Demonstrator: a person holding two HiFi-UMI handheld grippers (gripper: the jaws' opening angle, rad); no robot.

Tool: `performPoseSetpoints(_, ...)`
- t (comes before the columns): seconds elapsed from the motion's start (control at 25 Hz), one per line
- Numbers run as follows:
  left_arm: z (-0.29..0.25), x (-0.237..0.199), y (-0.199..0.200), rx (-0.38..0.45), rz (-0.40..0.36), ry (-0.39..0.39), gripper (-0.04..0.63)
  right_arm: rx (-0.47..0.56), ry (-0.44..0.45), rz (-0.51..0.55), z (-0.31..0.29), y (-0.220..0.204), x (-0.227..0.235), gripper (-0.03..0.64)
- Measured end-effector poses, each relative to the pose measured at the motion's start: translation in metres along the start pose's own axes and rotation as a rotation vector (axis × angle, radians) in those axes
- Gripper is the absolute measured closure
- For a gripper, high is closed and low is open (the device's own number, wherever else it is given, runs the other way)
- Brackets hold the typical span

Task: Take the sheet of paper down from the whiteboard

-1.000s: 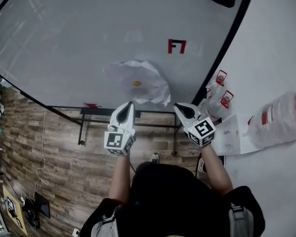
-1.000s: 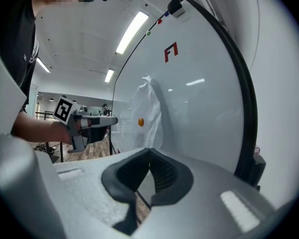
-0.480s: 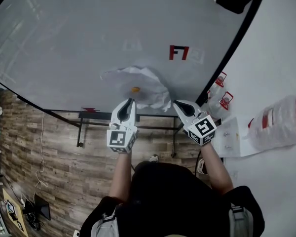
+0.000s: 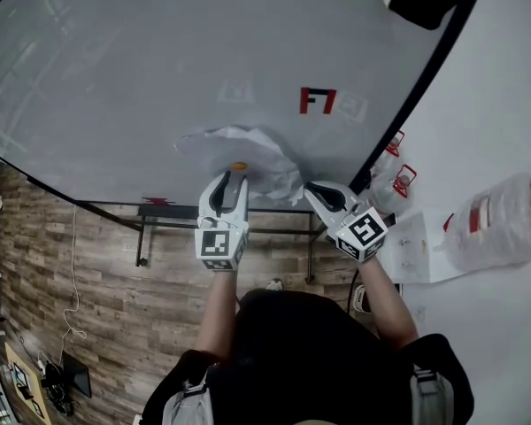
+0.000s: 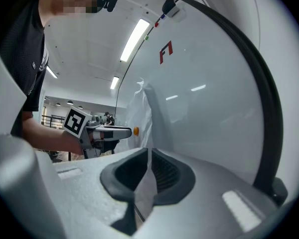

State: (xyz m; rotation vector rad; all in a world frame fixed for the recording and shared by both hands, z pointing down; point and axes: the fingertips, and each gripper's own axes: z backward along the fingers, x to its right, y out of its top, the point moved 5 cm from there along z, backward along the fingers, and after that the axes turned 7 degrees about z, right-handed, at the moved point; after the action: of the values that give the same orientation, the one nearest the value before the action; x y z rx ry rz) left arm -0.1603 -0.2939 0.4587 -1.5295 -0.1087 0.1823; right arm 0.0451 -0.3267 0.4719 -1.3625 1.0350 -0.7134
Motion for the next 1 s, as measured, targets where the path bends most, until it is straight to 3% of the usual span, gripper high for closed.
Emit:
performPoseSetpoints(0.48, -0.015, 0.009, 0.009, 0.015, 0.008, 0.058, 0.460, -0.010, -0.002, -0.006, -0.003, -0.005, 0.008, 0.589)
performPoseSetpoints(1.0, -0.020, 0.009, 0.012, 0.027, 0.021, 0.172, 0.462, -0.013, 0.003, -0.015, -0.002, -0.009, 0.012, 0.589)
